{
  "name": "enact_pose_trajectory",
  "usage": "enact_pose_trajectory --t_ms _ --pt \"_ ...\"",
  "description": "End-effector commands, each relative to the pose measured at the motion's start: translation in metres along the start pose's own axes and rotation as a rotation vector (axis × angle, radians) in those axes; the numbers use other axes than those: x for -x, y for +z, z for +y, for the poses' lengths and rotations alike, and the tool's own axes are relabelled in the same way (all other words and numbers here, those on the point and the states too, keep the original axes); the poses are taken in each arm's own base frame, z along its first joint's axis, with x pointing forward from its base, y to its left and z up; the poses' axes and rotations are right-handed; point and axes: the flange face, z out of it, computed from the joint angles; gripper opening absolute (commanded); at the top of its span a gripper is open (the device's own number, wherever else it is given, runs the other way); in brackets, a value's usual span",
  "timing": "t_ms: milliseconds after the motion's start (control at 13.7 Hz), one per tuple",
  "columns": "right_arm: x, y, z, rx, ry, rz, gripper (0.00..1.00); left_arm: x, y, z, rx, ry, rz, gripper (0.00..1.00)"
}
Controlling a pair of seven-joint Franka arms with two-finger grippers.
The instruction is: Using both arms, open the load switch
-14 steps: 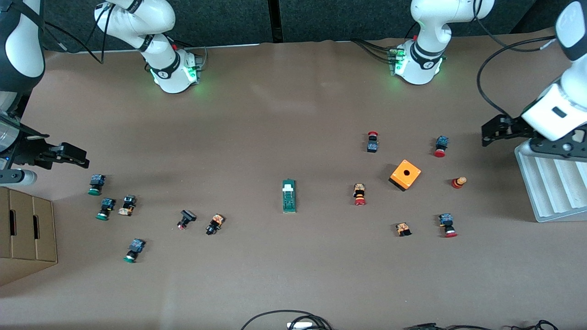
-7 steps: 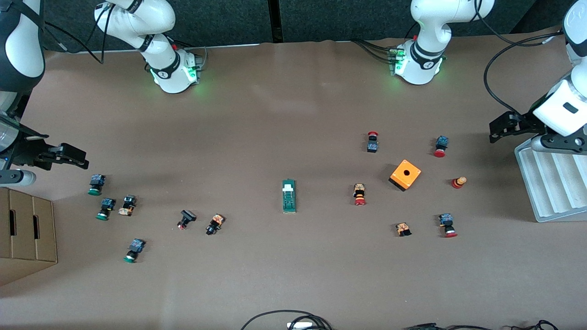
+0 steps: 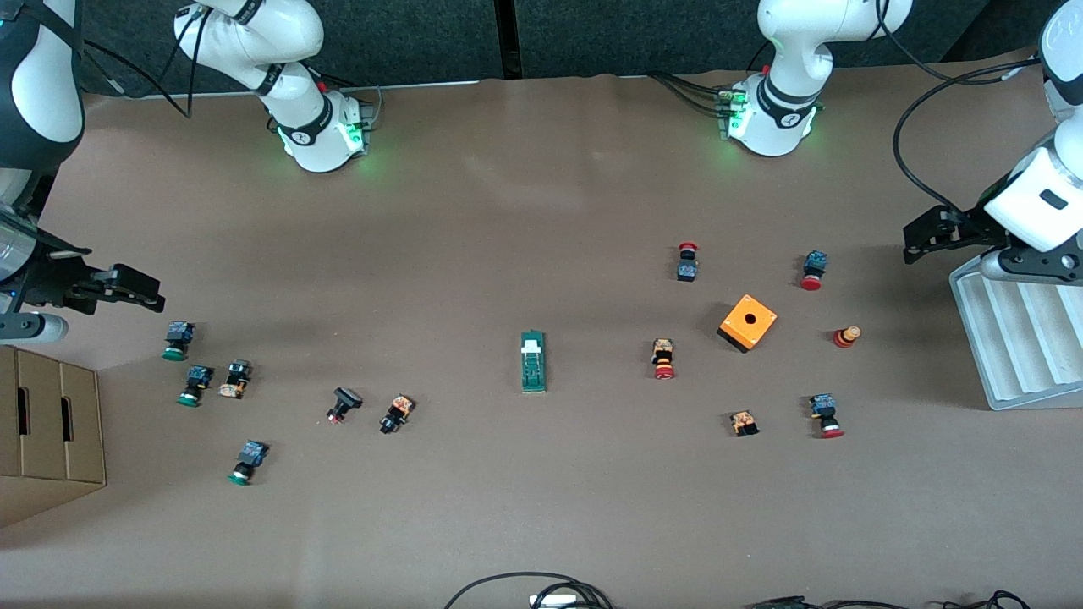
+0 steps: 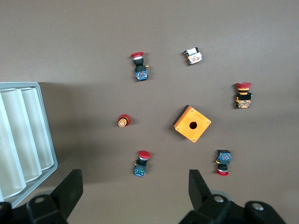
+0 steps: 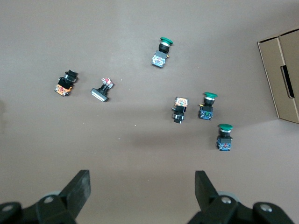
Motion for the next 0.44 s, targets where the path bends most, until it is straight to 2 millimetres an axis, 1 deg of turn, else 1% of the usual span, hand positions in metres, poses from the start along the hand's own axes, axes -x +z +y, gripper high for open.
enact_pose_trajectory --t_ms 0,146,365 --pt "-0.0021 -0.0032 -0.0036 0.028 -0.01 0.013 1.0 0.0032 -0.004 0.0011 0.002 -0.015 0.006 1.0" --pt "-0.0026 -0.0036 -0.0045 0.028 -0.012 0.018 1.0 0.0033 -0.0039 -0.0001 0.007 -0.015 0.006 1.0" --pt "-0.003 -0.0039 -0.0053 0.028 -0.012 0.021 1.0 0.0028 -0.0041 0.0041 0.006 -0.013 0.007 1.0"
